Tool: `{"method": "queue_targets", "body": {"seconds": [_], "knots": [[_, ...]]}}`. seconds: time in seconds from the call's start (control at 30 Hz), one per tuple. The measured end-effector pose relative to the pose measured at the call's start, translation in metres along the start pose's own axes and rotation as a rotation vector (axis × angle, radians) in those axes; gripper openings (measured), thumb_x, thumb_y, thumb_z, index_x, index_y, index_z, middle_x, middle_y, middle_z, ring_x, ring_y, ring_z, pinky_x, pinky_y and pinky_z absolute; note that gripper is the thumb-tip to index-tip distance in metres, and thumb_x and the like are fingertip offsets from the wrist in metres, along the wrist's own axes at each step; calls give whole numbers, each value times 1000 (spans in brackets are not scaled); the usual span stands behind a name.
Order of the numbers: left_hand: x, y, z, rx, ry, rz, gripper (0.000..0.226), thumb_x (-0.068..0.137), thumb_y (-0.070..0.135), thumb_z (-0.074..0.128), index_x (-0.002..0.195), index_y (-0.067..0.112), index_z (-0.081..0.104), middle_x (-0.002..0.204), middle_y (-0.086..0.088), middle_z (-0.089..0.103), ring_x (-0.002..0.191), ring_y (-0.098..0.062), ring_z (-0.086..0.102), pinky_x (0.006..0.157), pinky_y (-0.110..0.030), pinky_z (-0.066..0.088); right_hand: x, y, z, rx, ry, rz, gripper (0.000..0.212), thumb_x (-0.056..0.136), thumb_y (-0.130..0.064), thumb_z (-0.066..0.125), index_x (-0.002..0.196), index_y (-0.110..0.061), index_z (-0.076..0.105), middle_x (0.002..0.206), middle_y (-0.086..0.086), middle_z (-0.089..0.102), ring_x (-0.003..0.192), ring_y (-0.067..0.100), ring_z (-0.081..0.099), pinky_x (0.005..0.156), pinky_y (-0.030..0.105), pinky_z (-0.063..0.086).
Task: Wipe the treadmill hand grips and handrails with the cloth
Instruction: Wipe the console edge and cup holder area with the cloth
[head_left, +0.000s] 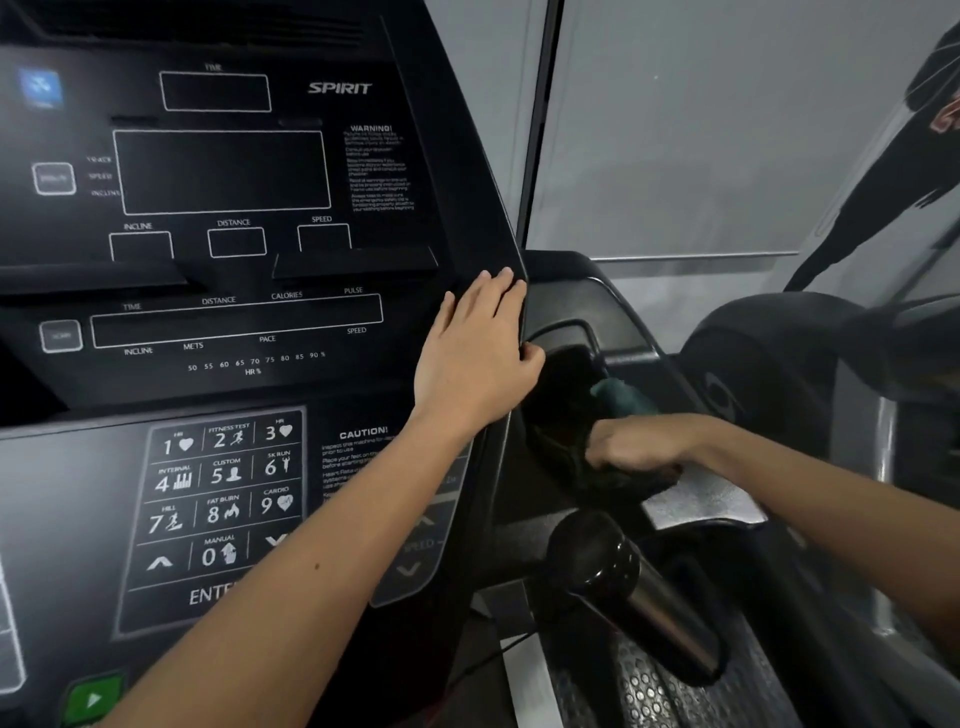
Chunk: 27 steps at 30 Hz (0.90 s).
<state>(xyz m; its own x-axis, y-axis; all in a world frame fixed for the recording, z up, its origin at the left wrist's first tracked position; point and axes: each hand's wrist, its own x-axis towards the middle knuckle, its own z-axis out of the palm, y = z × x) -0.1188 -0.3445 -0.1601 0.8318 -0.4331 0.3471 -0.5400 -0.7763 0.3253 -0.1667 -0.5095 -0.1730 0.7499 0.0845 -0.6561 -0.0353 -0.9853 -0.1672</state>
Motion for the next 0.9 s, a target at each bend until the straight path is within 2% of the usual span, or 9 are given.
{"method": "queue_targets", "body": {"seconds": [0.07,0.17,0.27,0.4,0.53,0.67,0.8,0.83,0.9], "knots": [[0,2,0,6,-11,-8,63,92,30,43,148,17,17,157,3,12,145,-12,2,117,-33,0,9,-8,-10,-61,-99,10,24,94,-15,40,74,-22,52,79,-3,50,66,6,47,56,14,36],[0,1,0,19,-18,1,64,93,31,42,149,16,15,158,2,10,145,-12,1,117,-34,-1,19,-23,-16,-199,-225,-7,29,96,-8,36,118,-4,54,99,4,56,86,17,56,56,12,38],[0,0,1,18,-8,0,63,93,31,41,149,16,15,158,2,10,145,-12,1,117,-33,-2,29,-27,-11,-344,-280,-29,33,96,-4,38,125,6,48,84,1,52,64,10,45,46,12,39],[0,0,2,17,-5,3,63,93,32,42,149,17,16,157,3,11,145,-11,2,117,-32,-1,32,-28,2,-531,-190,30,41,96,-2,39,137,4,34,139,18,43,119,29,48,81,18,39],[0,-1,1,9,0,-1,63,93,32,43,149,18,16,157,5,12,145,-9,3,117,-31,0,39,-34,11,-714,-4,26,52,93,-8,45,142,-5,29,146,12,36,133,27,37,100,33,37],[-2,0,-1,6,-5,-8,63,93,32,43,149,19,16,157,6,12,144,-8,3,116,-29,-1,27,-38,-4,-401,36,20,37,97,-16,37,129,-2,48,133,13,51,122,26,49,92,26,40],[-2,1,-1,7,-3,-18,63,93,32,43,149,19,17,157,6,12,144,-8,3,116,-30,0,16,-21,-19,-47,-93,-55,30,99,-13,33,82,-8,58,66,-6,60,50,-7,54,47,2,35],[-2,1,0,7,0,-20,63,93,32,43,148,19,17,157,6,12,144,-9,3,116,-30,0,17,-17,-18,-2,-107,-57,31,98,-10,33,77,-8,56,67,-3,59,46,-9,53,48,2,37],[-2,1,1,6,6,-25,63,93,32,43,148,19,17,157,6,12,144,-9,3,117,-31,0,21,-13,-12,-40,-116,-72,27,98,-10,32,93,-2,57,94,3,59,72,-1,59,68,5,44]]}}
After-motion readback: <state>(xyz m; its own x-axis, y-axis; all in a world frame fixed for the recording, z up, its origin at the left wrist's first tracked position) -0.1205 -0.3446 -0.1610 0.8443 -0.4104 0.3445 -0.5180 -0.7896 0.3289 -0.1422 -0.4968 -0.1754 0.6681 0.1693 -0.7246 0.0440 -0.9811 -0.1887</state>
